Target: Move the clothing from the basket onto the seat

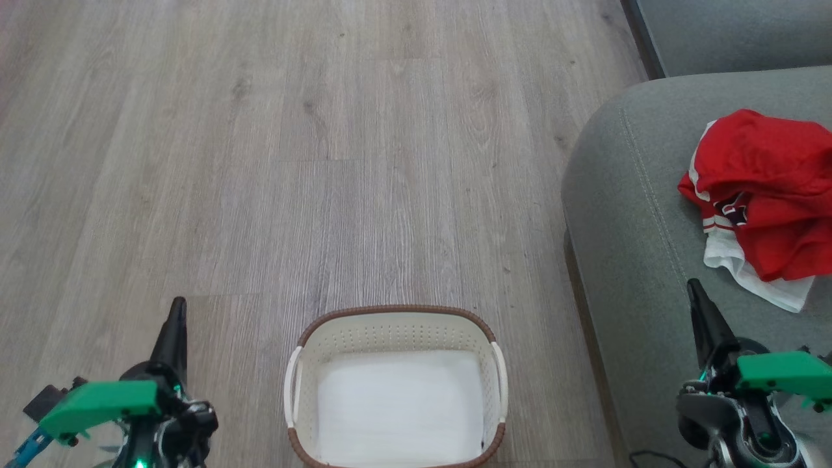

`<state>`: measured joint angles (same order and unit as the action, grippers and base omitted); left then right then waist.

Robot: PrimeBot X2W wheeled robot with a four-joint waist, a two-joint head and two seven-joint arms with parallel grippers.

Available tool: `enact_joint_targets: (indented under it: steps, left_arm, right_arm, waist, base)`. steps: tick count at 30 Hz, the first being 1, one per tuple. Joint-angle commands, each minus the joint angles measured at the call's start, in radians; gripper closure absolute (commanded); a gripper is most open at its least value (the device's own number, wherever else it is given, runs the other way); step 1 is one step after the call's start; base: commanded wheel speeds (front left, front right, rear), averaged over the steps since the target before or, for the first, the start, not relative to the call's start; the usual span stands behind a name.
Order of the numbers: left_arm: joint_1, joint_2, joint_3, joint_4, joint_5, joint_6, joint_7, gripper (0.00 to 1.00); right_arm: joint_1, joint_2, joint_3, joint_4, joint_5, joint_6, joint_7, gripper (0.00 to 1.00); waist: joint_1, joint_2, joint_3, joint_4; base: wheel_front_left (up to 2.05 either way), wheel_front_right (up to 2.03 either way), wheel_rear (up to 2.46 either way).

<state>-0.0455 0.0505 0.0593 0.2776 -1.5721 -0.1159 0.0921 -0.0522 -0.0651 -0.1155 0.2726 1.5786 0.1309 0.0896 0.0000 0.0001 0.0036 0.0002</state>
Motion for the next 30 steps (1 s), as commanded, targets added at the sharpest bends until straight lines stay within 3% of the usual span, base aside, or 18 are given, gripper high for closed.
enact_joint_targets:
  steps: [1, 30]
  left_arm:
    - [-0.06, 0.006, 0.043, -0.032, -0.026, -0.013, 0.01, 1.0]
    - [-0.062, 0.004, 0.049, -0.032, -0.041, -0.015, 0.017, 1.0]
  right_arm:
    - [-0.053, 0.005, 0.014, -0.03, 0.024, 0.0, 0.011, 1.0]
    - [-0.055, 0.01, 0.008, -0.028, 0.035, 0.0, 0.018, 1.0]
  waist:
    - [0.0, -0.0001, 0.0, 0.0]
    - [0.0, -0.0001, 0.0, 0.0]
  base:
    - [0.0, 0.0, 0.0]
    - [0.0, 0.0, 0.0]
